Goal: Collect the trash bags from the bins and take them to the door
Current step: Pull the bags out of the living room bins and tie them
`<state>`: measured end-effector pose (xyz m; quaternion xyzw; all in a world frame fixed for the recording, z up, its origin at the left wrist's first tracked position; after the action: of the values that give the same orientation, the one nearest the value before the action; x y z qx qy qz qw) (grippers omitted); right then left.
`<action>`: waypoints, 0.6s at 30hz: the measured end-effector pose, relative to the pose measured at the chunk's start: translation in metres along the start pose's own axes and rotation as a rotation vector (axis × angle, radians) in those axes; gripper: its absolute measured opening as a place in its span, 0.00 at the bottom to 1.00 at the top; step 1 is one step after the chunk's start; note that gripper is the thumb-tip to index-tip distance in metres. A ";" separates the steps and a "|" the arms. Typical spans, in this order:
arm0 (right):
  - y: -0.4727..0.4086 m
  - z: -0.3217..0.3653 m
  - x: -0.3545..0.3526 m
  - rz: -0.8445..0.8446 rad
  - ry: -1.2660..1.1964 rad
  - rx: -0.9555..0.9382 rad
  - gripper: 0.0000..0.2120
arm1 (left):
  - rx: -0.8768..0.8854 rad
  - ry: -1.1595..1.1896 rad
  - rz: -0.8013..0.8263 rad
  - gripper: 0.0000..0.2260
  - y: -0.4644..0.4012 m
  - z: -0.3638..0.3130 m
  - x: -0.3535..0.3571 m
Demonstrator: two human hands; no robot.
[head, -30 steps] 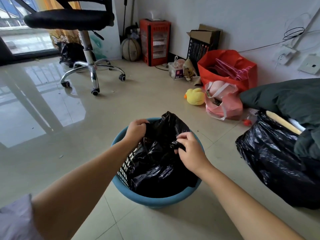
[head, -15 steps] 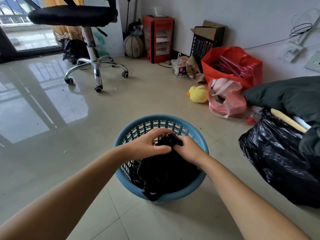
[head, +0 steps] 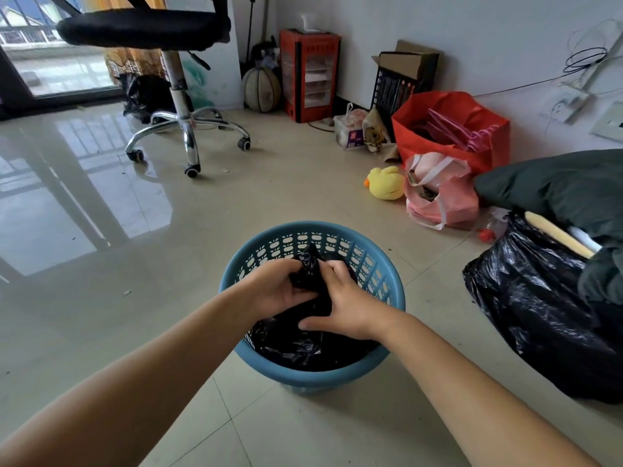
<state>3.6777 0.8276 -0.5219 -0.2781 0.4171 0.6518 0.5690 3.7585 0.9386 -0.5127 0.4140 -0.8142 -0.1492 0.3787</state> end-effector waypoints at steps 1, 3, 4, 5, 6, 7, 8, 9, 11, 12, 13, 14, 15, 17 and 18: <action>0.000 -0.004 0.001 -0.013 0.097 0.026 0.44 | -0.042 -0.005 0.043 0.12 0.003 -0.002 -0.003; -0.002 -0.008 0.002 -0.069 0.230 0.050 0.36 | -0.071 -0.244 0.056 0.11 0.006 -0.005 -0.006; -0.004 -0.010 0.004 -0.102 0.246 0.045 0.30 | -0.024 -0.491 0.009 0.10 0.005 -0.006 -0.011; -0.006 -0.012 0.005 -0.119 0.249 0.043 0.23 | 0.079 -0.772 -0.074 0.10 0.003 -0.009 -0.016; -0.007 -0.013 0.006 -0.118 0.244 0.057 0.17 | 0.231 -1.050 -0.181 0.11 0.002 -0.013 -0.021; -0.008 -0.012 0.006 -0.112 0.218 0.089 0.13 | 0.389 -1.278 -0.306 0.16 0.002 -0.018 -0.028; -0.009 -0.012 0.005 -0.120 0.157 0.128 0.11 | 0.510 -1.434 -0.417 0.22 0.004 -0.021 -0.036; -0.009 -0.012 0.002 -0.139 0.072 0.172 0.10 | 0.571 -1.526 -0.506 0.29 0.004 -0.025 -0.047; -0.012 -0.008 -0.006 -0.204 -0.093 0.235 0.08 | 0.483 -1.498 -0.634 0.36 -0.001 -0.028 -0.079; -0.014 -0.006 -0.010 -0.237 -0.172 0.262 0.07 | 0.383 -1.326 -0.660 0.37 -0.006 -0.026 -0.097; -0.016 -0.004 -0.014 -0.270 -0.253 0.291 0.05 | 0.266 -1.043 -0.638 0.36 -0.008 -0.022 -0.110; -0.017 -0.001 -0.017 -0.306 -0.333 0.317 0.06 | 0.153 -0.710 -0.580 0.30 -0.010 -0.014 -0.120; -0.020 0.003 -0.020 -0.339 -0.409 0.340 0.09 | 0.032 -0.430 -0.511 0.20 -0.012 -0.007 -0.126; -0.027 0.013 -0.028 -0.407 -0.509 0.362 0.08 | -0.058 -0.177 -0.484 0.03 -0.012 0.000 -0.124; -0.031 0.019 -0.035 -0.450 -0.535 0.364 0.07 | -0.050 -0.129 -0.490 0.02 -0.015 0.001 -0.121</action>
<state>3.7170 0.8268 -0.4905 -0.0777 0.2912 0.4757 0.8264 3.8113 1.0247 -0.5819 0.5793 -0.7081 -0.2827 0.2883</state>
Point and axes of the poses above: each hand's wrist, its own y-axis away from the middle knuckle, its own x-axis out of the palm, z = x × y, the point moved 2 cm from there along -y, towards the middle knuckle, and after that the axes turned 6 degrees about y, right-handed, at the moved point
